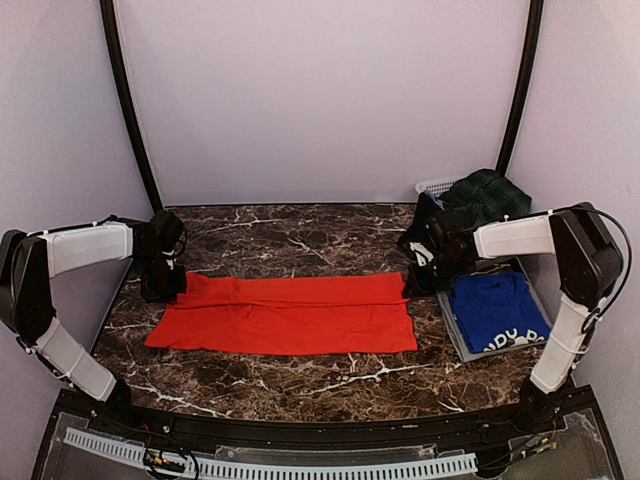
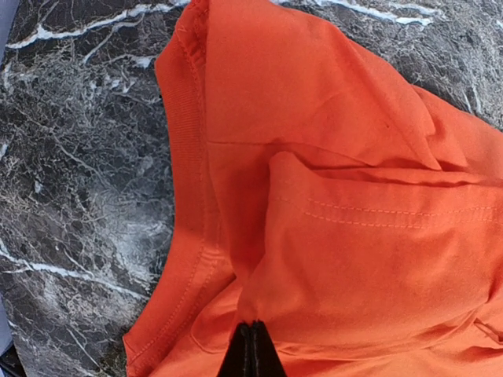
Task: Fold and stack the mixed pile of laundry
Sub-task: Fold the 1/3-folded T-shirt at the center of the board.
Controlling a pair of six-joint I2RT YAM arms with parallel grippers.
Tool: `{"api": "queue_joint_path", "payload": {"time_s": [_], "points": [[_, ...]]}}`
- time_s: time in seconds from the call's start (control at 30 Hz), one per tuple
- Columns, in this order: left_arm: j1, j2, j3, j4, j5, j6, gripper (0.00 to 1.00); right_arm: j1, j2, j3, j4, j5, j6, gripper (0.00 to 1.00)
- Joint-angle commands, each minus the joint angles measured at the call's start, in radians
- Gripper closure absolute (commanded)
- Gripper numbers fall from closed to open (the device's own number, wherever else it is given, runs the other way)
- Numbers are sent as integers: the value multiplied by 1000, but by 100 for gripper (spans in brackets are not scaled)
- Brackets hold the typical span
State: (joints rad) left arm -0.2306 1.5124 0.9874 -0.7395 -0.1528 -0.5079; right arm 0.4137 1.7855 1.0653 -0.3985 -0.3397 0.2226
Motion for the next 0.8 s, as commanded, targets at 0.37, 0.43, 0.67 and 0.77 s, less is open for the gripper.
{"api": "queue_joint_path", "payload": {"time_s": [0.37,0.43,0.67,0.77], "points": [[-6,-28,48,-53,35,65,65,8,-26,38,-53,37,-7,59],[-5,-67,55,-29,60,71,59,8,-47,57,-70,46,-10,48],[10,18,115,46,97,70,58,30,-7,226,-73,3,-16,44],[24,76,139,82,110,65,65,84,45,338,-71,-32,-17,46]]}}
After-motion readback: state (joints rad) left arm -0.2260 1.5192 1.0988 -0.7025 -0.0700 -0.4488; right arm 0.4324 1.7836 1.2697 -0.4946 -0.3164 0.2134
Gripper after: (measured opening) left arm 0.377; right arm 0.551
